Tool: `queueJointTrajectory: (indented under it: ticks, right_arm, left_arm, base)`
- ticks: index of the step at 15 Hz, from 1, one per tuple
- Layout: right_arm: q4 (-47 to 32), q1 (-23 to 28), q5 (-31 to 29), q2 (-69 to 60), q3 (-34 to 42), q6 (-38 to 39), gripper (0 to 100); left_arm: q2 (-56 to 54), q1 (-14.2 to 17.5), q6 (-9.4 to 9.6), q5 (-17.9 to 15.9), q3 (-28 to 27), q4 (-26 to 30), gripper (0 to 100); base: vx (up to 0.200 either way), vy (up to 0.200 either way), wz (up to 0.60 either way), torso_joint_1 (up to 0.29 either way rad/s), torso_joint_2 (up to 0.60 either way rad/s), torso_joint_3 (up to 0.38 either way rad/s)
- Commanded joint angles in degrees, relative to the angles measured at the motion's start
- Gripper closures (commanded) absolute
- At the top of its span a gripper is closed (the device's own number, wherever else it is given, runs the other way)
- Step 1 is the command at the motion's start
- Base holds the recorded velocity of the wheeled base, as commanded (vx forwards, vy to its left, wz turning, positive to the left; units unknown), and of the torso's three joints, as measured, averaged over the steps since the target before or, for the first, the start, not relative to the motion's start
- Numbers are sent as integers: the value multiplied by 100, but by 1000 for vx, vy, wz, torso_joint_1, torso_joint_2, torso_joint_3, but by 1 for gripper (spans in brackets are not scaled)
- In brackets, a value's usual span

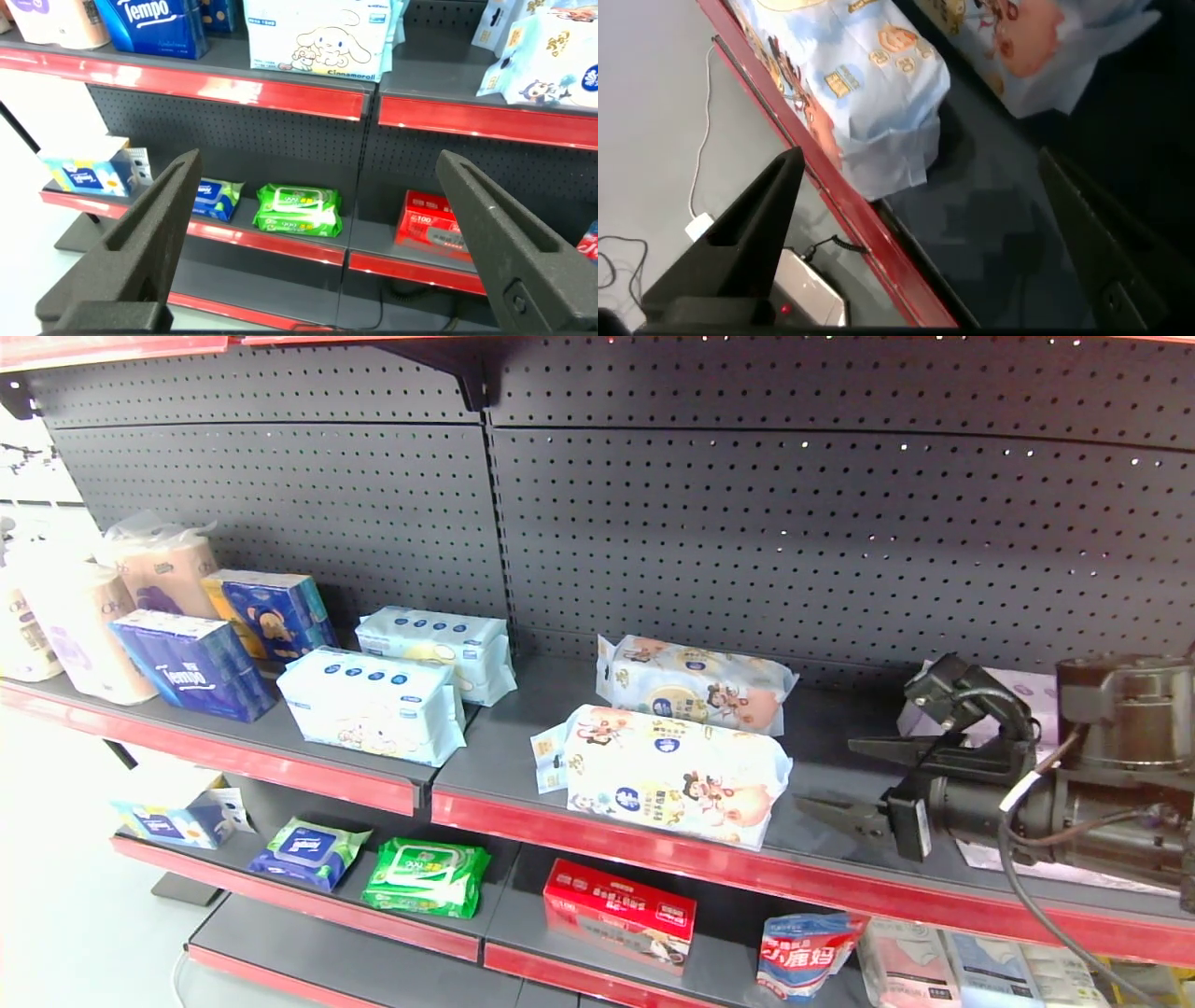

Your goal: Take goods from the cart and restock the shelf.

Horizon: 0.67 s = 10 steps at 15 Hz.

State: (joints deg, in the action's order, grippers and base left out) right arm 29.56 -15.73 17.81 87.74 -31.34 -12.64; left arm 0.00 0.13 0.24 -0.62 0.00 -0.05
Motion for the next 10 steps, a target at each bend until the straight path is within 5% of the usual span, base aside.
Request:
queueJointTrajectory:
  ticks: [1, 7, 10]
  right_arm:
    - [-486, 492, -23, -837, 5, 122, 0]
    - [-1515, 2038, -278, -2235, 172, 148, 0]
    - [-1568, 2197, -964, -3026, 497, 605, 0]
  left_arm:
    - [0, 4, 2, 1, 0, -4, 0]
    - [0, 4, 2, 1, 0, -4, 0]
    - [0, 4, 2, 1, 0, -4, 0]
  base:
    - [0, 0, 0, 0, 0, 0]
    - [0, 0, 0, 0, 0, 0]
    - [0, 0, 0, 0, 0, 0]
